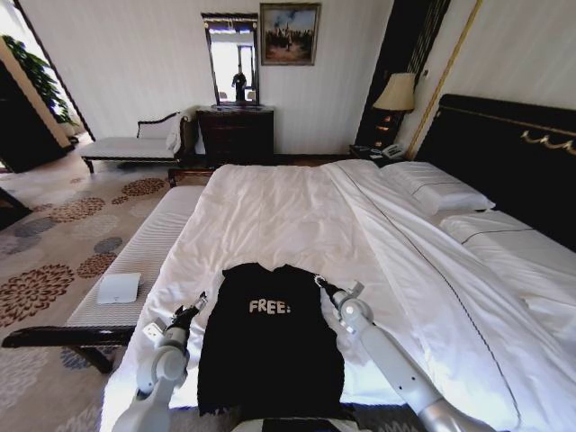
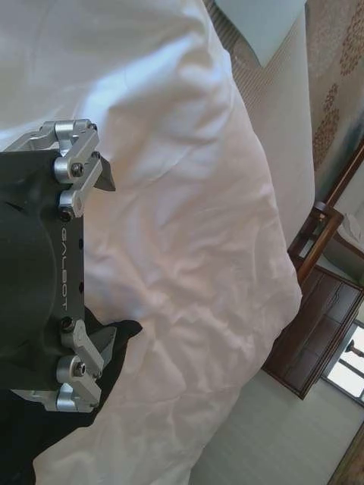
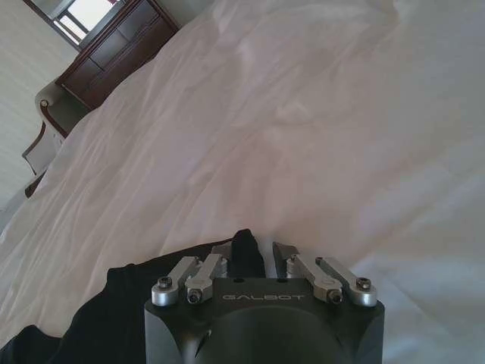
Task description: Fold the clothes on the bed.
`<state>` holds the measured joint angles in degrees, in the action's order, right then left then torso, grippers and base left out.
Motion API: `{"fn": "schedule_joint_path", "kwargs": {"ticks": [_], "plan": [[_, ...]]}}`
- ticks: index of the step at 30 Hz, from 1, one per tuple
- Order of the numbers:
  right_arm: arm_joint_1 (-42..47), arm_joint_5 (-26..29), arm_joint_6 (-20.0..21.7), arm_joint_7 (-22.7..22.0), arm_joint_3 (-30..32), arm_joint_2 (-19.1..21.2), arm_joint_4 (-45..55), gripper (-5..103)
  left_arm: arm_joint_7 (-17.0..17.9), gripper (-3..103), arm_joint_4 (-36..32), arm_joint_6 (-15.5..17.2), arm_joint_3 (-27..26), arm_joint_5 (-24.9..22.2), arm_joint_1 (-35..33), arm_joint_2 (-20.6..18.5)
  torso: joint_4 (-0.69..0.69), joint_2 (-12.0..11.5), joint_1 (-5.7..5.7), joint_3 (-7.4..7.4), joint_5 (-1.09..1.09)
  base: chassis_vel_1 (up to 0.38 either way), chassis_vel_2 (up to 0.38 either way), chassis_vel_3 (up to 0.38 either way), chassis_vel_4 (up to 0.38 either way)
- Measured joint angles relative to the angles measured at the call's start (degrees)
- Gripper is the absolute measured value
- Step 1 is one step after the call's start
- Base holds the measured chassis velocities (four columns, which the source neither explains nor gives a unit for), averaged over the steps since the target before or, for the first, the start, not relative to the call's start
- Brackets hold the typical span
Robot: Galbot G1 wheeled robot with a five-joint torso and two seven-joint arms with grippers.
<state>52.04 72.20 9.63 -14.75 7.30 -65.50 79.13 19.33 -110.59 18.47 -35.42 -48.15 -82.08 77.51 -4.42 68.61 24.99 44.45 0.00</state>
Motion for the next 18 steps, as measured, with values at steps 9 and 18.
{"fn": "schedule_joint_path", "kwargs": {"ticks": [9,18], "plan": [[-0.2,-1.1,-1.6,0.0,0.5,0.0,-0.7,1,-0.1,100,2.7,1.0,2.2,-1.5,4.3,-0.9,0.01,0.0,0.00,0.00,0.00,0.000,0.000,0.000,0.000],[-1.4,0.2,-2.0,-0.2,3.1,0.8,1.6,0,-0.2,100,9.9,1.9,4.5,-3.3,14.1,-1.8,0.01,0.0,0.00,0.00,0.00,0.000,0.000,0.000,0.000]]}}
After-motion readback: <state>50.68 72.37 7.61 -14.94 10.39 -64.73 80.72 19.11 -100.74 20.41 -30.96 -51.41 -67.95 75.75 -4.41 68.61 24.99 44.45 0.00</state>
